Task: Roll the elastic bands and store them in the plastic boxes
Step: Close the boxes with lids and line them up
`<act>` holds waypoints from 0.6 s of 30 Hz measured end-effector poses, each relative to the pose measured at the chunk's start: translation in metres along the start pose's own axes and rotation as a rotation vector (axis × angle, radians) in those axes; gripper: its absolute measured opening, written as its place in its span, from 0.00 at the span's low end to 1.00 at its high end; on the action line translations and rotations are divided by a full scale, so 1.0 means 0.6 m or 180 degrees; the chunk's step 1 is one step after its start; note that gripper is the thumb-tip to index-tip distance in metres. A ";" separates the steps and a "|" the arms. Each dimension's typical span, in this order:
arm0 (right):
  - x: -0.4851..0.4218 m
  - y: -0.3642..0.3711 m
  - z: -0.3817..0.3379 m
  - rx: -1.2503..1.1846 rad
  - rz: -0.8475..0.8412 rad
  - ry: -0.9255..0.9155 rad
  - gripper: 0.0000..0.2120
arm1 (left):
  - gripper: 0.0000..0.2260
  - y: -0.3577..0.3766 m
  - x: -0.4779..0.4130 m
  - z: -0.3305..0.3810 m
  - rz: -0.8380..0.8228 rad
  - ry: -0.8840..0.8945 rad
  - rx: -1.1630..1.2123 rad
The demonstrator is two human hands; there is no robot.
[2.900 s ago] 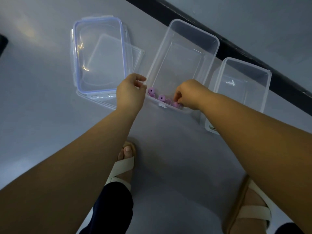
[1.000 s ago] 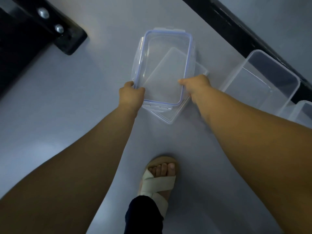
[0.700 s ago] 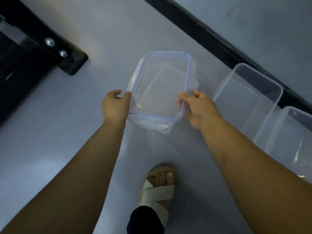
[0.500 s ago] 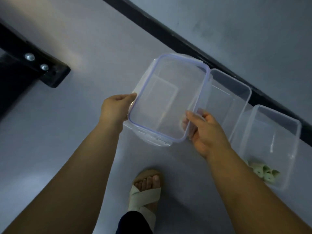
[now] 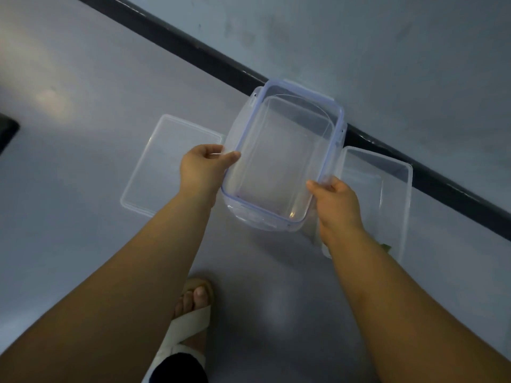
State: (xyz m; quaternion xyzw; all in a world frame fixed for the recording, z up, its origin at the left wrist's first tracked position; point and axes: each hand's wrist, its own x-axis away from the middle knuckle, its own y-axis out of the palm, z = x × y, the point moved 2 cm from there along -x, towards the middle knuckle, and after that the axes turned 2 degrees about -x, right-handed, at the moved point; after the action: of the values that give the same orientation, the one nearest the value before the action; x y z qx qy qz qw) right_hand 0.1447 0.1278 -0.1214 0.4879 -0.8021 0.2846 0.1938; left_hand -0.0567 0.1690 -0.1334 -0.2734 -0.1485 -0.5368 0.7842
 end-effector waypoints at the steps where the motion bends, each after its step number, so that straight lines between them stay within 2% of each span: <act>1: -0.004 0.001 0.004 0.0068 0.0043 -0.0033 0.14 | 0.16 0.003 0.000 -0.007 0.0019 -0.0008 -0.0048; 3: -0.013 0.002 0.011 0.0119 0.0106 -0.0087 0.09 | 0.16 0.007 0.000 -0.018 0.0042 -0.0002 -0.0163; 8: -0.024 0.005 0.038 0.0155 0.0178 -0.0008 0.11 | 0.15 0.010 0.001 -0.028 0.0085 0.0013 -0.0243; 11: -0.026 0.008 0.043 0.0102 0.0207 0.0018 0.16 | 0.14 0.011 0.000 -0.028 0.0115 0.0018 -0.0289; 15: -0.022 0.007 0.038 0.0106 0.0238 0.0112 0.31 | 0.15 0.014 0.000 -0.031 0.0132 0.0019 -0.0421; 18: -0.024 0.005 0.039 0.0275 0.0234 0.0068 0.32 | 0.17 0.015 0.002 -0.031 0.0124 0.0003 -0.0516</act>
State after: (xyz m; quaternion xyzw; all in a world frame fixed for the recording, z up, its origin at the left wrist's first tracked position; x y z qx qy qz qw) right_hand 0.1477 0.1231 -0.1486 0.4629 -0.8044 0.3311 0.1705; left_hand -0.0492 0.1595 -0.1500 -0.3386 -0.0987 -0.5318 0.7699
